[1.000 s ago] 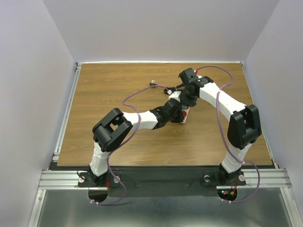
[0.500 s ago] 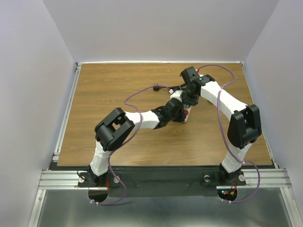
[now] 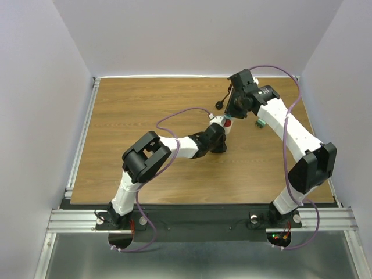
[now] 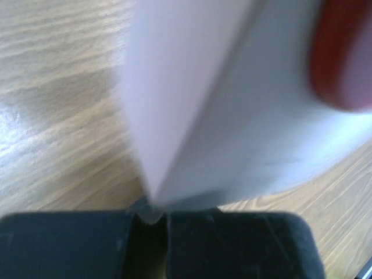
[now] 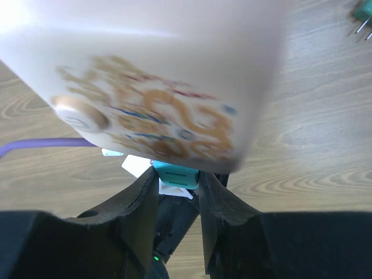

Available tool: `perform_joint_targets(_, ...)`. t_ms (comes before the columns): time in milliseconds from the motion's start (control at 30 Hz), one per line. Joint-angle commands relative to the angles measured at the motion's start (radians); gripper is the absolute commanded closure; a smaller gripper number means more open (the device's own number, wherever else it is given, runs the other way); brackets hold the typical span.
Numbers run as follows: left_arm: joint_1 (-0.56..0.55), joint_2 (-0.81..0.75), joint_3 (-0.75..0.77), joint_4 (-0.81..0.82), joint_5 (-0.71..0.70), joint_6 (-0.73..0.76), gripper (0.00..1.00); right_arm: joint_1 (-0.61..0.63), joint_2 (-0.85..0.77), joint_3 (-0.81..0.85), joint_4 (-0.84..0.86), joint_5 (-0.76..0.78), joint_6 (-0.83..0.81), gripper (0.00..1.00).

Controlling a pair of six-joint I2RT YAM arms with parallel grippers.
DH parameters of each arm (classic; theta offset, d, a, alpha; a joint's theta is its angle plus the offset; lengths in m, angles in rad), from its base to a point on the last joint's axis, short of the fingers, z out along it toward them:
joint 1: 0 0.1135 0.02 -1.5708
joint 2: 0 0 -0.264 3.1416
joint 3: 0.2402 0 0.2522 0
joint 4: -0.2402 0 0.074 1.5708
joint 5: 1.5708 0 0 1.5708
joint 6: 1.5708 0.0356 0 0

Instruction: Pull the plug off the socket

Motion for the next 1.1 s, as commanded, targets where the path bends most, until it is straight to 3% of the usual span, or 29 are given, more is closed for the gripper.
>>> perform_joint_targets(0,-0.035,0.134,-0.064,-0.357,0.041,0.079,1.0,0.047,-0.061,-0.001,0.12,-0.132,0.01,1.0)
perform_joint_targets(133,-0.035,0.05,-0.068,-0.385,0.016,0.07,1.0,0.045,-0.047,0.002,0.114,-0.124,-0.033,1.0)
perform_joint_targets(367,-0.033,-0.303,-0.087,-0.472,-0.022,0.049,1.0,0.018,0.013,0.032,0.057,-0.16,-0.148,1.0)
perform_joint_targets(600,-0.02,-0.51,-0.064,-0.612,-0.059,0.067,1.0,-0.013,0.056,0.015,0.022,-0.248,-0.258,1.0)
perform_joint_targets(700,0.009,-0.609,-0.087,-0.641,-0.08,0.059,1.0,-0.013,0.068,-0.014,0.011,-0.316,-0.306,1.0)
perform_joint_targets(833,0.133,-0.736,-0.154,-0.627,-0.103,0.073,1.0,-0.012,0.082,-0.077,-0.012,-0.451,-0.405,1.0)
perform_joint_targets(933,0.213,-0.751,-0.177,-0.603,-0.059,0.105,1.0,0.011,0.088,-0.128,-0.021,-0.509,-0.453,0.99)
perform_joint_targets(1067,0.235,-0.709,-0.151,-0.57,-0.024,0.162,1.0,0.088,0.12,-0.168,-0.03,-0.516,-0.504,1.0)
